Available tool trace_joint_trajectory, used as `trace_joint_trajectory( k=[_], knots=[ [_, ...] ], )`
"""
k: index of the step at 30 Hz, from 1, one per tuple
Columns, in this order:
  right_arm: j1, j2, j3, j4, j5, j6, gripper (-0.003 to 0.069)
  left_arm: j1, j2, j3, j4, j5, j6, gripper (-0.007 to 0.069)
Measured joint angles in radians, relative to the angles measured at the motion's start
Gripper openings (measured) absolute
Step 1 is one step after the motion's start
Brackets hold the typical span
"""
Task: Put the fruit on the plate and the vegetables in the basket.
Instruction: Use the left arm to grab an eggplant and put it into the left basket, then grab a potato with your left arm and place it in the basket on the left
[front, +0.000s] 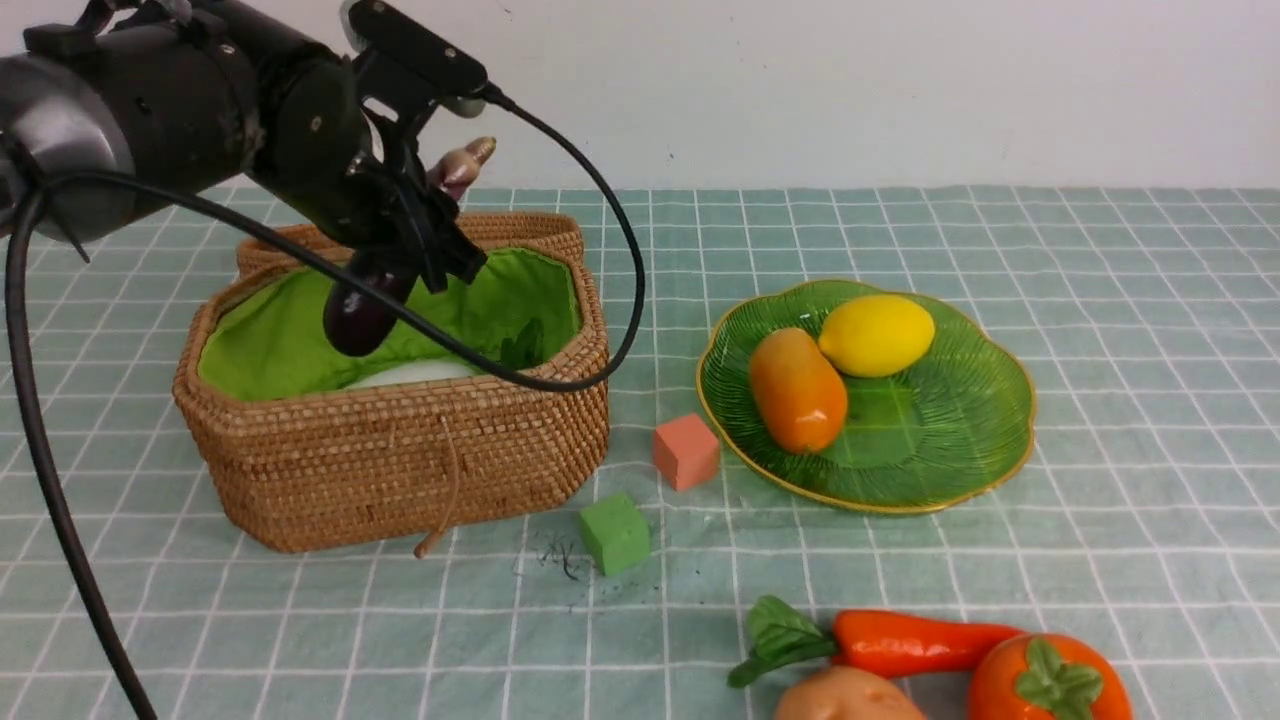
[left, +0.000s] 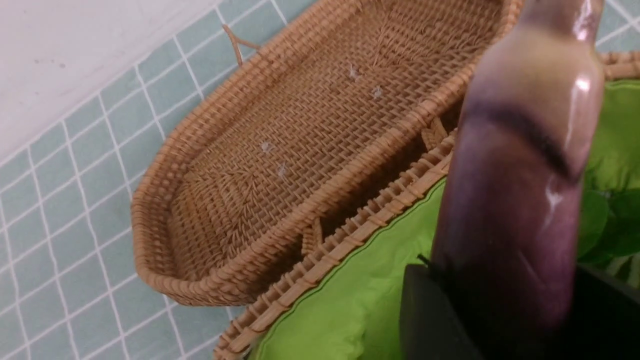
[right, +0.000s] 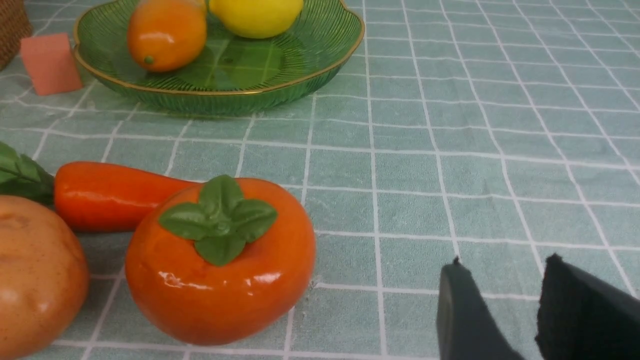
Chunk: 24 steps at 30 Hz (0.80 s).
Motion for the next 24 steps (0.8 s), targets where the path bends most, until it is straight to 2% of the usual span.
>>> trace_joint_trajectory(
  k=[1,5,8,12,15,20,23,24],
  knots=[
    [0.0,0.0,0.0,0.0,0.0,0.0,0.0241,0.0,0.0,0.0,0.001,0.0,-0.003,0.0342],
    [0.0,0.0,0.0,0.0,0.0,0.0,0.0241,0.0,-0.001,0.0,0.007,0.015,-0.007,0.0521],
    [0.0,0.0,0.0,0.0,0.0,0.0,0.0241,0.0,-0.011,0.0,-0.005,0.062,-0.009,0.0627],
    [0.0,0.0,0.0,0.0,0.0,0.0,0.0241,-0.001,-0.04,0.0,-0.056,0.133,0.0,0.0661],
    [0.0,0.0,0.0,0.0,0.0,0.0,0.0241,-0.046,-0.101,0.015,-0.213,0.222,0.192,0.0649],
    [0.0,0.0,0.0,0.0,-0.001,0.0,0.0241,-0.234,-0.15,0.069,-0.464,0.317,0.595,0.0586],
    [0.0,0.0,0.0,0.0,-0.001,0.0,0.0241,-0.351,-0.143,0.104,-0.548,0.352,0.765,0.0554],
    [0.0,0.0,0.0,0.0,-0.001,0.0,0.0241,-0.351,-0.142,0.104,-0.551,0.353,0.765,0.0552]
  ],
)
